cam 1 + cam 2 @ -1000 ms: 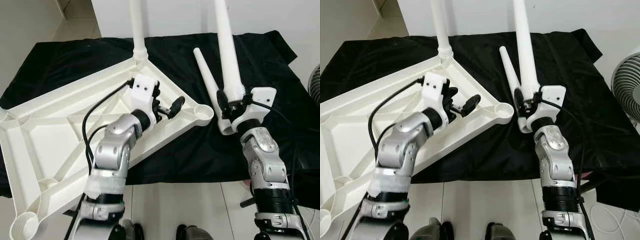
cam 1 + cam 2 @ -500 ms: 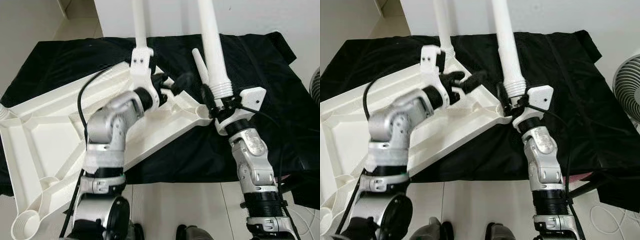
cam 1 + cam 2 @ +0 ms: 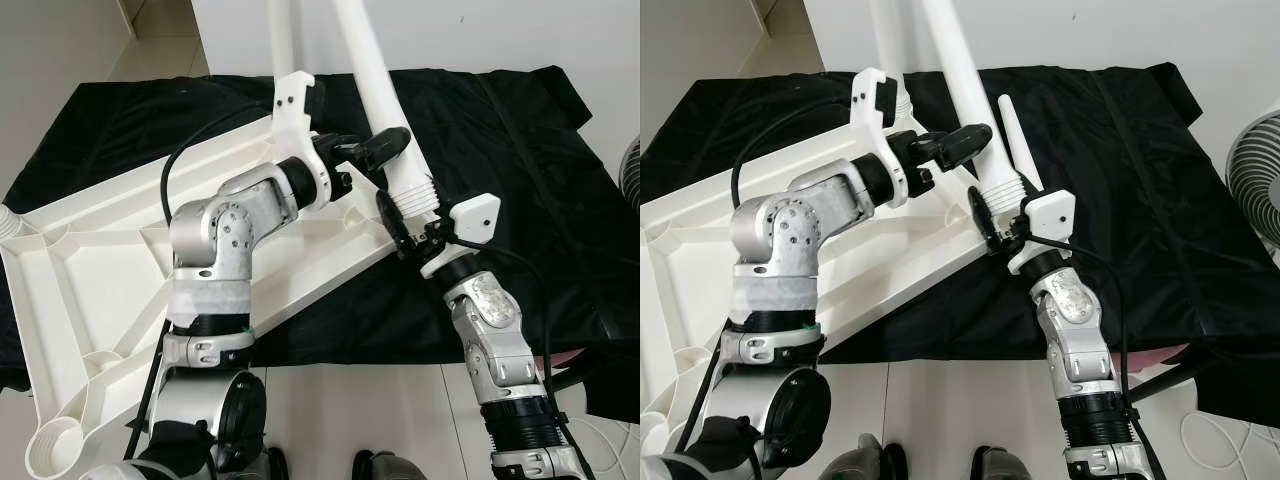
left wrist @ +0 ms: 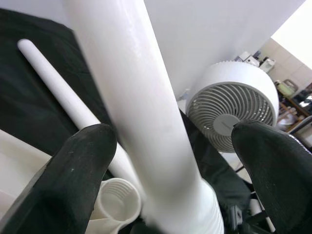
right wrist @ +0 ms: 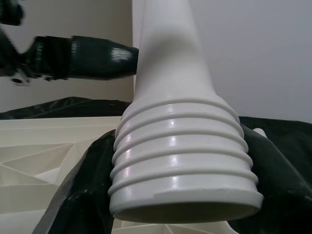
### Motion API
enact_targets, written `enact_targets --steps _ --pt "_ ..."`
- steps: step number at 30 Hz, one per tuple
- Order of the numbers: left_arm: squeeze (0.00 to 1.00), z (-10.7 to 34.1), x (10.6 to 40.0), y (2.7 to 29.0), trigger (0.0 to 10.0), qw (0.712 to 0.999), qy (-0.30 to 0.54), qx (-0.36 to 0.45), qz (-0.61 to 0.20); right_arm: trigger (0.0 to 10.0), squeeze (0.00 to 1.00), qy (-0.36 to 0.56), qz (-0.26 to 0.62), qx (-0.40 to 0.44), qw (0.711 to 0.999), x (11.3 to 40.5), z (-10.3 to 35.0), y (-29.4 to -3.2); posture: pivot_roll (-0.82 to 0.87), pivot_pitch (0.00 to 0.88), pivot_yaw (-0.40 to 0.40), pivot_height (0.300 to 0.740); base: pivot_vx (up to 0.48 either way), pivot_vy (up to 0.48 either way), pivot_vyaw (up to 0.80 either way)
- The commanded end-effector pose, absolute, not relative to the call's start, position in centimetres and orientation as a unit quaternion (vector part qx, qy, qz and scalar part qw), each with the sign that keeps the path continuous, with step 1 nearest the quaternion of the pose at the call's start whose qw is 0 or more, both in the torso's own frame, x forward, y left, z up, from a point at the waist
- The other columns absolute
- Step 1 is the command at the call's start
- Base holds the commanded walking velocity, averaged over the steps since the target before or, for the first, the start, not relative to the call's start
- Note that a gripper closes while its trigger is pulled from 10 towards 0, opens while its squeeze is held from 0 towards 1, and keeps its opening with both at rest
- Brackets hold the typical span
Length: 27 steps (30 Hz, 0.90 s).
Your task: Building children table
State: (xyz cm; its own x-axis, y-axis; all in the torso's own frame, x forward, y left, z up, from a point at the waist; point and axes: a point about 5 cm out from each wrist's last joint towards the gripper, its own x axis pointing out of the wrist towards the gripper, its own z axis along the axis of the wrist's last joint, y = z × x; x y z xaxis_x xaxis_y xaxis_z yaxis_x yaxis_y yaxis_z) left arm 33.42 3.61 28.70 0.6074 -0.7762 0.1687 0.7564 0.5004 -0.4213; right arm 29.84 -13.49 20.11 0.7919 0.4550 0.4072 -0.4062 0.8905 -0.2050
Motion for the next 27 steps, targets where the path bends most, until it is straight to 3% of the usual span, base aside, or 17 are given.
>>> enact_targets --steps 1,19,20,22,23,24,25,27 --pt "0.0 29.1 33.3 2.8 10.0 0.856 0.025 -0.244 -0.455 10.0 0.0 -0.249 0.24 -0.058 0.936 29.3 20.5 -12.9 -0.13 0.101 0.059 0.74 0.0 0.0 0.0" --pt "0.0 32.1 35.9 5.1 10.0 0.874 0.029 -0.226 -0.43 10.0 0.0 -0.244 0.27 -0.09 0.927 27.8 19.2 -12.4 -0.14 0.089 0.087 0.74 0.0 0.0 0.0" --pt "0.0 32.3 35.9 5.3 9.0 0.874 0.027 -0.227 -0.429 10.0 0.0 -0.244 0.27 -0.093 0.927 27.7 19.1 -12.4 -0.14 0.09 0.09 0.74 0.0 0.0 0.0" --pt "0.0 32.3 36.0 5.3 9.0 0.874 0.027 -0.228 -0.429 10.0 0.0 -0.244 0.27 -0.094 0.927 27.7 19.1 -12.5 -0.14 0.09 0.09 0.74 0.0 0.0 0.0" --pt "0.0 32.3 36.0 5.4 4.1 0.876 0.027 -0.224 -0.427 10.0 0.0 -0.243 0.268 -0.094 0.927 27.7 19.0 -12.5 -0.14 0.093 0.09 0.74 0.0 0.0 0.0" --pt "0.0 32.3 36.0 5.4 4.1 0.876 0.027 -0.224 -0.427 10.0 0.0 -0.243 0.268 -0.094 0.927 27.7 19.0 -12.5 -0.14 0.093 0.09 0.74 0.0 0.0 0.0" --pt "0.0 32.4 36.1 5.5 0.0 0.876 0.026 -0.223 -0.427 10.0 0.0 -0.242 0.268 -0.094 0.928 27.6 19.0 -12.5 -0.14 0.094 0.092 0.74 0.0 0.0 0.0" --pt "0.0 32.5 36.1 5.6 0.0 0.874 0.026 -0.226 -0.429 10.0 0.0 -0.24 0.267 -0.095 0.928 27.6 18.9 -12.5 -0.13 0.096 0.093 0.74 0.0 0.0 0.0"
